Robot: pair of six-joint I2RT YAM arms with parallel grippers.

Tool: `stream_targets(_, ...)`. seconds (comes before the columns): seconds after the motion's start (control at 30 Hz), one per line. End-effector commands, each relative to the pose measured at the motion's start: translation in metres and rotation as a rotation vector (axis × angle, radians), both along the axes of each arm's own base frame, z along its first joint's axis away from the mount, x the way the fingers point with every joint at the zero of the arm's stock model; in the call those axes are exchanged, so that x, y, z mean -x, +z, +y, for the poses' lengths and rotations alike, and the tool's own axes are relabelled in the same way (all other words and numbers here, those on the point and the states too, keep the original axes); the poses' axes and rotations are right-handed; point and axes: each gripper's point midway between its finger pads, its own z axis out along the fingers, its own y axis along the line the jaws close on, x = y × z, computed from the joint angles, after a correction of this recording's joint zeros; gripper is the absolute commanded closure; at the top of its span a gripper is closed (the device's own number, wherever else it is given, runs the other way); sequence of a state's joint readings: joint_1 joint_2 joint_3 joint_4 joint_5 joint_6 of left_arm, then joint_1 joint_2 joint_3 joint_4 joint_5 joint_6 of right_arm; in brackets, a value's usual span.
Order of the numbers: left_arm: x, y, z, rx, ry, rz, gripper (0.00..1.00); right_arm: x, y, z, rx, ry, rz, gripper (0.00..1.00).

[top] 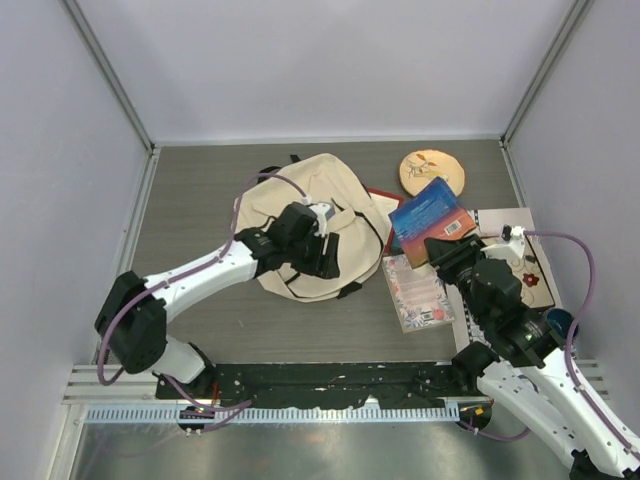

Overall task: Pack the student bag
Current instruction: Place the book in the student bag.

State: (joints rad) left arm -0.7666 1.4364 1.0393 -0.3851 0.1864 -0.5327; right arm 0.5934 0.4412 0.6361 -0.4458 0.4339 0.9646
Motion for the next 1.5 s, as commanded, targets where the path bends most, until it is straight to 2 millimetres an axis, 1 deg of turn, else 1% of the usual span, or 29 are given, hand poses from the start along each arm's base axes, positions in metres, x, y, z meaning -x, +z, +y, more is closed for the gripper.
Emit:
stream_targets(0.0,-0.003,-0.013,-0.008,-0.174,-0.129,-0.088,0.35,-0.001,0.076,-0.025,-0.053,-0.108,-0.205,0.99)
stream_targets(0.07,-0.006,-0.017,-0.011,-0.21,-0.133,-0.095,0.34,0.0,0.076,-0.025,-0.055,-0.104,-0.206,0.99)
stream_targets(0.1,-0.008,-0.019,-0.019,-0.212,-0.141,-0.096,0.34,0.0,0.076,-0.024,-0.055,-0.101,-0.206,0.99)
stream_targets(0.23,-0.016,-0.025,-0.036,-0.192,-0.156,-0.092,0.32,0.001,0.076,-0.024,-0.063,-0.095,-0.206,0.99)
stream_targets(0.37,-0.018,-0.036,-0.05,-0.186,-0.183,-0.054,0.32,0.002,0.077,-0.023,-0.069,-0.088,-0.209,0.99)
stream_targets(0.4,-0.02,-0.035,-0.055,-0.175,-0.188,-0.053,0.32,0.003,0.078,-0.023,-0.07,-0.088,-0.21,0.99)
stream_targets(0.43,-0.02,-0.041,-0.056,-0.18,-0.19,-0.041,0.33,0.003,0.077,-0.023,-0.07,-0.088,-0.21,0.99)
stream_targets(0.57,-0.024,-0.046,-0.064,-0.175,-0.182,-0.042,0.33,0.005,0.077,-0.023,-0.082,-0.085,-0.212,0.99)
stream_targets(0.7,-0.025,-0.055,-0.068,-0.184,-0.185,-0.019,0.33,0.006,0.075,-0.023,-0.086,-0.081,-0.208,0.99)
stream_targets(0.8,-0.027,-0.062,-0.07,-0.197,-0.178,-0.012,0.36,0.006,0.073,-0.023,-0.085,-0.081,-0.206,0.99)
stream_targets(0.93,-0.028,-0.068,-0.071,-0.212,-0.175,-0.006,0.46,0.007,0.073,-0.023,-0.089,-0.081,-0.205,0.99)
stream_targets(0.97,-0.029,-0.068,-0.07,-0.218,-0.171,-0.007,0.52,0.007,0.072,-0.023,-0.091,-0.08,-0.205,0.99)
stream_targets(1.03,-0.029,-0.071,-0.069,-0.23,-0.166,-0.002,0.58,0.007,0.072,-0.024,-0.09,-0.084,-0.205,0.99)
stream_targets(1.07,-0.029,-0.071,-0.068,-0.233,-0.163,-0.001,0.66,0.006,0.071,-0.023,-0.09,-0.082,-0.202,0.99)
stream_targets(1.13,-0.029,-0.071,-0.067,-0.233,-0.16,-0.008,0.7,0.007,0.071,-0.023,-0.091,-0.082,-0.204,0.99)
stream_targets(1.17,-0.029,-0.07,-0.067,-0.231,-0.16,-0.01,0.77,0.007,0.072,-0.023,-0.094,-0.08,-0.205,0.99)
stream_targets(1.23,-0.03,-0.067,-0.067,-0.23,-0.155,-0.017,0.83,0.007,0.07,-0.023,-0.09,-0.082,-0.202,0.99)
stream_targets(1.27,-0.03,-0.064,-0.066,-0.228,-0.153,-0.022,0.9,0.007,0.072,-0.023,-0.094,-0.08,-0.205,0.99)
stream_targets(1.3,-0.03,-0.063,-0.066,-0.227,-0.153,-0.025,0.96,0.007,0.07,-0.023,-0.092,-0.08,-0.202,0.99)
stream_targets(1.33,-0.031,-0.057,-0.065,-0.223,-0.145,-0.039,1.0,0.007,0.071,-0.023,-0.091,-0.08,-0.201,0.99)
stream_targets(1.43,-0.032,-0.046,-0.061,-0.222,-0.13,-0.057,1.0,0.008,0.071,-0.026,-0.088,-0.088,-0.2,0.99)
stream_targets(1.47,-0.032,-0.036,-0.059,-0.212,-0.121,-0.072,1.0,0.009,0.072,-0.026,-0.086,-0.087,-0.2,0.99)
